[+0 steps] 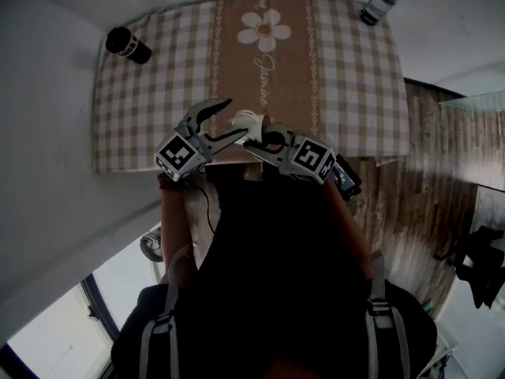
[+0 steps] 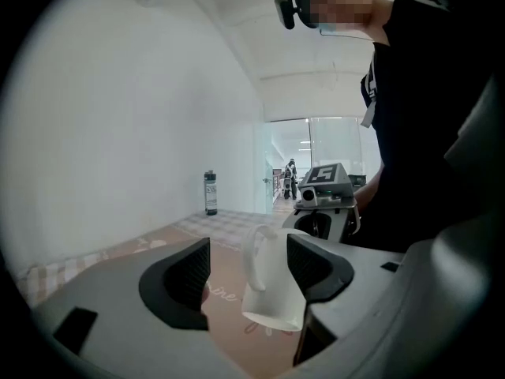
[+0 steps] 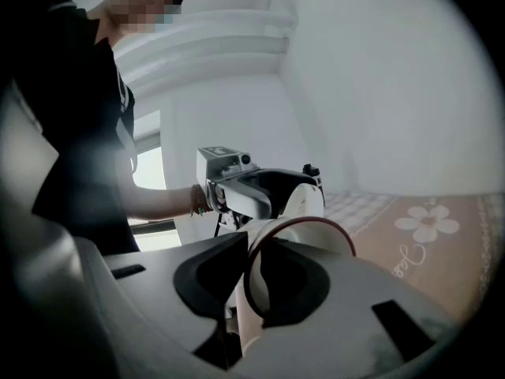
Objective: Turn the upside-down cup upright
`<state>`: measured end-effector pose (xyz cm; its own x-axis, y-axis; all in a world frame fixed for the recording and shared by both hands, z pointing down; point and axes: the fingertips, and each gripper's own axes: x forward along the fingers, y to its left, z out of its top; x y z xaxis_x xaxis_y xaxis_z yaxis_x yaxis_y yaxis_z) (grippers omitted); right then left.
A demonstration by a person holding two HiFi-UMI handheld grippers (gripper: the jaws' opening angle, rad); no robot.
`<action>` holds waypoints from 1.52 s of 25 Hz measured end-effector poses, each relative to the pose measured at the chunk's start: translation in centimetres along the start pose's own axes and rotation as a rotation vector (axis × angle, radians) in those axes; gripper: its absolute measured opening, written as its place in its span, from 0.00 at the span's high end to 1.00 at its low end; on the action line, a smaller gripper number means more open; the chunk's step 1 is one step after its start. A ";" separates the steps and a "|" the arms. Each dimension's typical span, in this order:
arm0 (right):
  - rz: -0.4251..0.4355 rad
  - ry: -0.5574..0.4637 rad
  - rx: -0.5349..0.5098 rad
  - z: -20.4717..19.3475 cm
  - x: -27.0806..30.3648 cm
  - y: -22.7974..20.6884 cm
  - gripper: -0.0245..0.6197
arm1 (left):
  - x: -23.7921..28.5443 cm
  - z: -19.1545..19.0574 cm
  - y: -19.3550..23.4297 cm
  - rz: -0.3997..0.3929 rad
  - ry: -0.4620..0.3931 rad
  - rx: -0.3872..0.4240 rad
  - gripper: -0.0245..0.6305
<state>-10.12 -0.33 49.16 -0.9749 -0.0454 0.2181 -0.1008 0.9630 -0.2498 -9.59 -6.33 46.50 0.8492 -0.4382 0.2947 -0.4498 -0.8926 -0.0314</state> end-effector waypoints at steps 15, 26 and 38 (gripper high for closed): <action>-0.093 0.165 -0.084 -1.9 0.8 -0.5 0.88 | 1.0 -1.0 1.9 0.269 0.124 0.160 0.63; -0.254 0.429 -0.274 -4.0 0.6 -2.4 0.88 | 3.0 -4.1 2.4 0.415 0.245 0.196 0.75; -0.305 0.567 -0.460 -3.9 0.6 -3.0 0.86 | 3.4 -4.1 2.6 0.459 0.203 0.079 0.91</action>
<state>-9.59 -2.23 53.77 -0.6553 -0.3019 0.6924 -0.1346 0.9486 0.2863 -8.97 -9.72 51.34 0.4939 -0.7650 0.4133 -0.7354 -0.6211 -0.2709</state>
